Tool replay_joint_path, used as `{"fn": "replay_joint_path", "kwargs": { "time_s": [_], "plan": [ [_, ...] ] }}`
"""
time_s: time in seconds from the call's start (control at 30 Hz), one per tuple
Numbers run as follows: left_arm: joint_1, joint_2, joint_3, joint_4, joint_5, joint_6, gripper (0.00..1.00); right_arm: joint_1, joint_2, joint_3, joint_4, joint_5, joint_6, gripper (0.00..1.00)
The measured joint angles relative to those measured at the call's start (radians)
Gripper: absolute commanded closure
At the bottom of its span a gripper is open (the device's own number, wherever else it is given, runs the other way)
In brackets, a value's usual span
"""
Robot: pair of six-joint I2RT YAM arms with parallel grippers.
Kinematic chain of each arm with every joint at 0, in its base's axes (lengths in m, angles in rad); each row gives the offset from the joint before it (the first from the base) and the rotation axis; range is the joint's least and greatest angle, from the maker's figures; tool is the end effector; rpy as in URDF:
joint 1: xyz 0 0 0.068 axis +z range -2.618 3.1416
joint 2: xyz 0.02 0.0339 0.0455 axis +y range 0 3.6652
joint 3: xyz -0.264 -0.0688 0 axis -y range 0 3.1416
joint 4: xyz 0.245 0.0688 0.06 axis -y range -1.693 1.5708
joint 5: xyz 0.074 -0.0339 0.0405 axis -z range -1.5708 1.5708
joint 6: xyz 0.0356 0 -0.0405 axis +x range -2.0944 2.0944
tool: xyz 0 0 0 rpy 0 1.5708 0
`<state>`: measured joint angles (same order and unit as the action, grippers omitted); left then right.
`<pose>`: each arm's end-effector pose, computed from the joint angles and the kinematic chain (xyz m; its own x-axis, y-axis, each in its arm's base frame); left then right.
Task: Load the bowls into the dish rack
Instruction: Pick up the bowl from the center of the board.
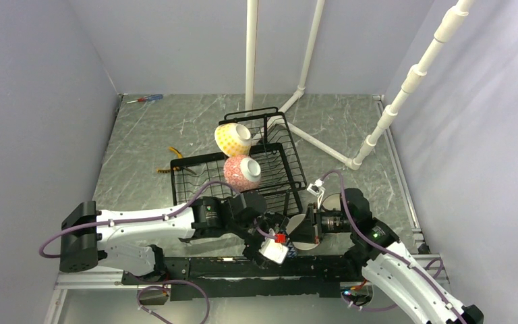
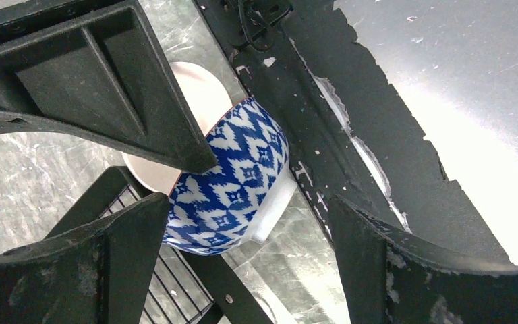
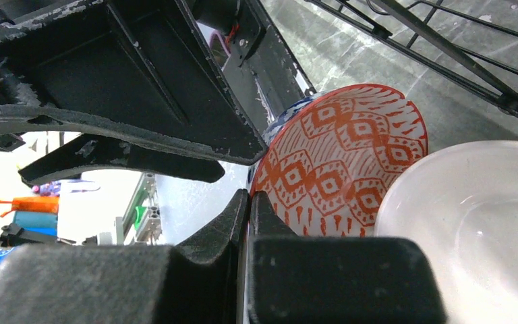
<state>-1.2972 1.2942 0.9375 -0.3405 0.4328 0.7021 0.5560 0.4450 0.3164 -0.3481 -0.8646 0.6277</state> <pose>0.0613 -0.2736 0.2699 0.4881 0.4305 -0.7592 0.8457 -0.4483 0.2895 0.0865 0.0856 0.2107 -0.8538 -0.0818 -0.5141 -0.5131 0.2996 0.8044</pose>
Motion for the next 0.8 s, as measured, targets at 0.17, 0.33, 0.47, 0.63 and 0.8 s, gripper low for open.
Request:
{"fn": "replay_joint_path", "kwargs": {
  "time_s": [0.17,0.33,0.47,0.63,0.8],
  "plan": [
    [0.0,0.013,0.006,0.0,-0.01,0.021,0.07,-0.001,0.008,0.0,0.007,-0.005,-0.008,1.0],
    [0.0,0.073,0.024,0.004,-0.013,0.044,0.07,-0.001,-0.002,0.0,0.017,-0.029,-0.01,1.0],
    [0.0,0.11,0.025,0.004,-0.023,0.064,0.09,-0.001,-0.006,0.0,0.02,-0.048,-0.011,1.0],
    [0.0,0.131,0.036,-0.002,-0.023,0.096,0.14,-0.001,-0.009,0.0,0.02,-0.061,-0.024,1.0],
    [-0.002,0.152,0.041,-0.002,-0.033,0.12,0.18,-0.001,-0.009,0.0,0.021,-0.063,-0.026,1.0]
  ]
}}
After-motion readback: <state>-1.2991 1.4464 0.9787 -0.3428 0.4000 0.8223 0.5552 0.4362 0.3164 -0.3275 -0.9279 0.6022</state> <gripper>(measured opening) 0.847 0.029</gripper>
